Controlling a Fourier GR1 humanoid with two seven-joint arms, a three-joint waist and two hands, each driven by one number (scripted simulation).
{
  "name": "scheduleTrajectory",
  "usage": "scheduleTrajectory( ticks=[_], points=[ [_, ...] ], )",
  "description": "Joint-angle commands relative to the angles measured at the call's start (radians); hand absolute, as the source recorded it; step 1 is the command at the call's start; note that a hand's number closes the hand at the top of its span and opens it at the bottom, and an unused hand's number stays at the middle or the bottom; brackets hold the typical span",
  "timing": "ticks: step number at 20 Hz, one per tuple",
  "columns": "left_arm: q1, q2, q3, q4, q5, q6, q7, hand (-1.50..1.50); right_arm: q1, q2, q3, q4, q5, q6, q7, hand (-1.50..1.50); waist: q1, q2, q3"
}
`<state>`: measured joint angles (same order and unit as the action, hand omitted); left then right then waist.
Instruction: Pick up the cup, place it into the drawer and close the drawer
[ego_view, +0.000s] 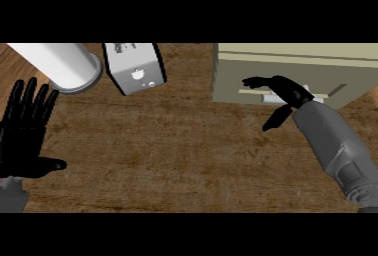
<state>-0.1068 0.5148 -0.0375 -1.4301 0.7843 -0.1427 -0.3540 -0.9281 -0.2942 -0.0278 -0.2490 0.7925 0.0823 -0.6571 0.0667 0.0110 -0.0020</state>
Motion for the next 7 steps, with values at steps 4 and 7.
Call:
scheduleTrajectory(
  ticks=[4,7],
  points=[
    [-0.024,-0.022,-0.003,0.029,-0.031,0.01,-0.015,-1.5,-0.096,-0.045,-0.04,0.086,-0.003,-0.033,0.091,-1.5,0.022,0.027,0.005],
    [-0.02,-0.014,-0.002,0.055,-0.044,-0.03,-0.04,-1.5,-0.093,-0.092,-0.048,0.098,-0.01,-0.011,0.059,-1.5,0.02,0.03,0.005]
  ],
)
